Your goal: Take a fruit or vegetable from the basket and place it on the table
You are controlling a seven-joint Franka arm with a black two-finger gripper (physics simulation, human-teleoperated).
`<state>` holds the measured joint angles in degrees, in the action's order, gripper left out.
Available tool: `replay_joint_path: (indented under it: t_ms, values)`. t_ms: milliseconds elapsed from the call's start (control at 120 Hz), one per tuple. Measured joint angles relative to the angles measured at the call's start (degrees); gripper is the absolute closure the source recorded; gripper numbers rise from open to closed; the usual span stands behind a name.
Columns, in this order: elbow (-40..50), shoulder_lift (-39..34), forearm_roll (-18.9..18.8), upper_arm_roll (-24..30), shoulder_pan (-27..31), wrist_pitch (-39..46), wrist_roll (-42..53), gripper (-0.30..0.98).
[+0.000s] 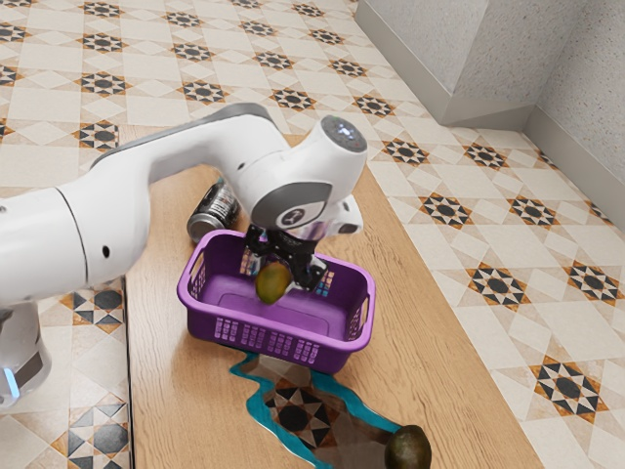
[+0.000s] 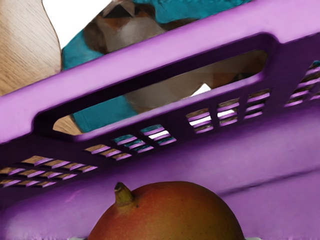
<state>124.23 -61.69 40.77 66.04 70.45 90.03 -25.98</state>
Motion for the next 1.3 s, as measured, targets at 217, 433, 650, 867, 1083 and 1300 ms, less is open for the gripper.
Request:
replay_joint_path:
  t_ms: [217,433,650,867,1083,1300]
  values:
    - [-5.73,1.31,-4.56,-3.80,-1.15,-2.35,-0.20,0.33]
    - [-13.12,2.02,-9.94,-5.88,-0.75,-1.69,-0.24,0.33]
    - [-12.67,9.94,-10.89,0.02,2.47,12.18,-0.12,0.34]
    - [-13.47,14.43,-11.33,1.82,8.44,23.95,0.27,0.34]
    - [-11.60,17.29,-12.04,6.95,16.19,25.96,0.61,0.35]
    - [-10.79,17.82,-13.30,8.51,19.92,25.00,0.80,0.34]
